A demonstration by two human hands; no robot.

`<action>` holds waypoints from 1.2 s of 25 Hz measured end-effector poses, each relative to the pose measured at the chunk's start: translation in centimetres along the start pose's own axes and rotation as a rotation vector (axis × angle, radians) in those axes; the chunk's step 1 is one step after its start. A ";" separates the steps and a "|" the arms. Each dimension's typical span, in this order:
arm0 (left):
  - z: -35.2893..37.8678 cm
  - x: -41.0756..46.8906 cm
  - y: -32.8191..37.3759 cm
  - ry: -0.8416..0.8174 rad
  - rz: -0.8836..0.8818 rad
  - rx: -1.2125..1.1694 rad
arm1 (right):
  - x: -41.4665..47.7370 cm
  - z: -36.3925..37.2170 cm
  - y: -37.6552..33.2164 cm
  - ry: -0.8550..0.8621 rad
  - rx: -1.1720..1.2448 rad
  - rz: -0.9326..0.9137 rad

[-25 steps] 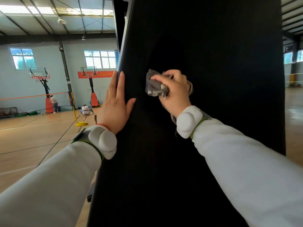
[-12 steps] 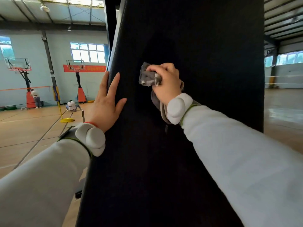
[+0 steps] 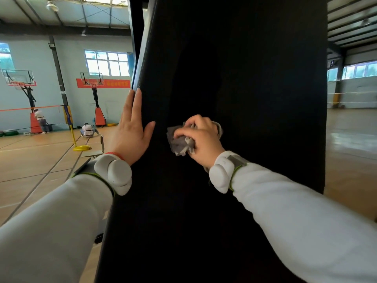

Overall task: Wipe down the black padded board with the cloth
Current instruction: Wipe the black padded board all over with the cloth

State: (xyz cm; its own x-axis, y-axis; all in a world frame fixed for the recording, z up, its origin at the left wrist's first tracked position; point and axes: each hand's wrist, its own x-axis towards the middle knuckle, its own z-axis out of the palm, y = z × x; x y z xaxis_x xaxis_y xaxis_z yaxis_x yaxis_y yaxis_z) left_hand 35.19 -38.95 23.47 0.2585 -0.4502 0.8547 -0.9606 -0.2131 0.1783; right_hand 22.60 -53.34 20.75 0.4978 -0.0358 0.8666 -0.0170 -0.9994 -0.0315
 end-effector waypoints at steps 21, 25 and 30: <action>-0.2 -0.7 -0.1 -0.015 -0.115 -0.007 | 2.7 -1.5 0.9 0.095 0.175 0.129; 0.1 -0.9 -0.2 0.003 -0.105 -0.005 | 6.1 -1.3 -0.2 0.296 0.094 0.240; 0.1 -1.3 0.1 -0.008 -0.113 -0.004 | 0.4 2.0 -0.3 0.186 0.053 0.067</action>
State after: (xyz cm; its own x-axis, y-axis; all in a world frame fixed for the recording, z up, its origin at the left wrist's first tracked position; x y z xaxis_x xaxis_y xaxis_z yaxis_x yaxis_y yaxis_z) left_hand 34.75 -38.42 22.32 0.3656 -0.4306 0.8251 -0.9258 -0.2596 0.2747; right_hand 24.59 -53.09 20.12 0.3287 -0.1066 0.9384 0.0036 -0.9935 -0.1142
